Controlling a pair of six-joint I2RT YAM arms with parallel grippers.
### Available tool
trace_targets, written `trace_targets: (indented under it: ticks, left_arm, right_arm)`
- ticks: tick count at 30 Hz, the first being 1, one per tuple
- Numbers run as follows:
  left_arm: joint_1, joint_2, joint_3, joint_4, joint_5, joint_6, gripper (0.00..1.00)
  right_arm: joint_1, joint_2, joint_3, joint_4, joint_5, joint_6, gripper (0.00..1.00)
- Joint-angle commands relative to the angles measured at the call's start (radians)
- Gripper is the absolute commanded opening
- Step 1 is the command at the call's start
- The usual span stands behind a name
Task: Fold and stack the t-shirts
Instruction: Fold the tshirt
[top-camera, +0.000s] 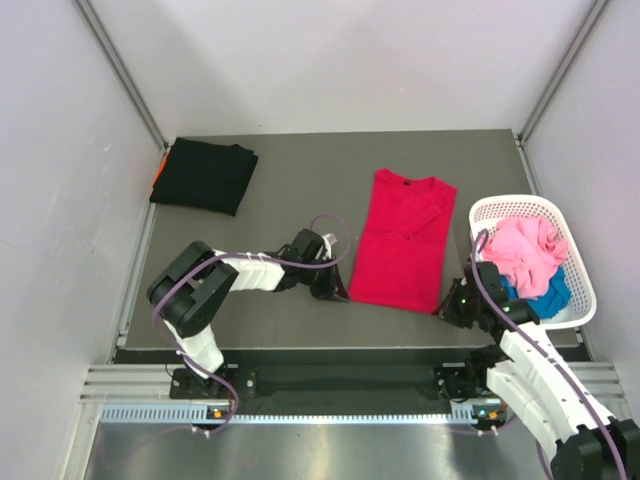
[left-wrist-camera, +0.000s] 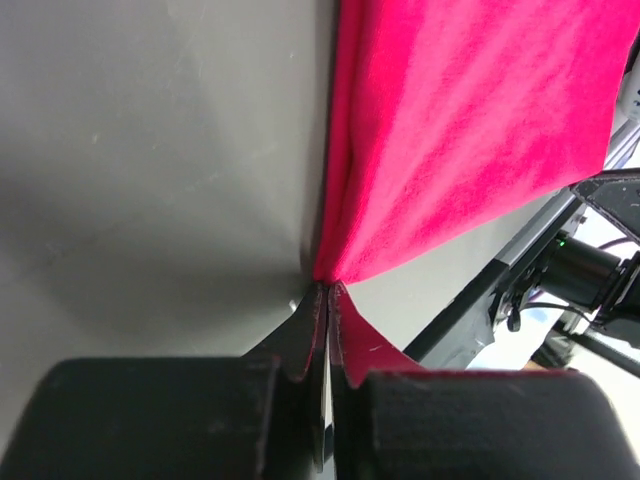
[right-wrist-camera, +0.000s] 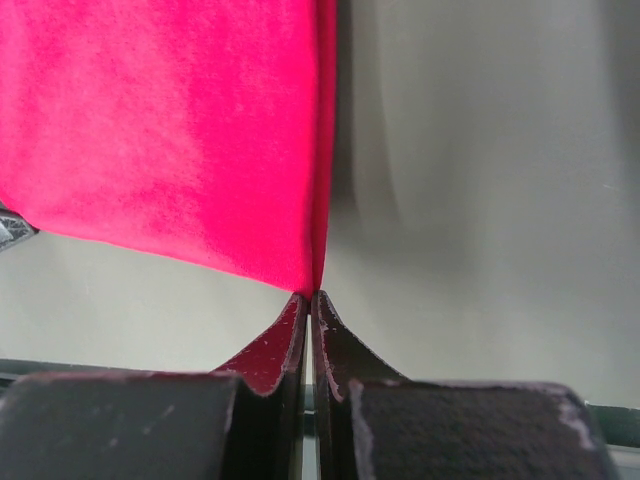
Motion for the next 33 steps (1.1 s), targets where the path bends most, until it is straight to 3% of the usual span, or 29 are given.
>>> trace_targets:
  ticks: [1, 11, 20, 33]
  left_arm:
    - [-0.005, 0.01, 0.048, -0.012, -0.002, 0.044, 0.0]
    - [-0.038, -0.194, 0.056, -0.186, -0.096, 0.091, 0.0]
    - [-0.071, -0.301, 0.058, -0.231, -0.13, 0.074, 0.0]
    - [-0.078, -0.262, 0.275, -0.347, -0.211, 0.093, 0.0]
  right_arm:
    - [0.012, -0.012, 0.003, -0.041, 0.003, -0.015, 0.0]
    - [0.012, -0.117, 0.052, -0.15, 0.008, -0.009, 0.0]
    - [0.015, -0.185, 0.081, -0.208, -0.038, 0.004, 0.0]
    - [0.015, -0.154, 0.227, -0.221, 0.031, -0.013, 0.0]
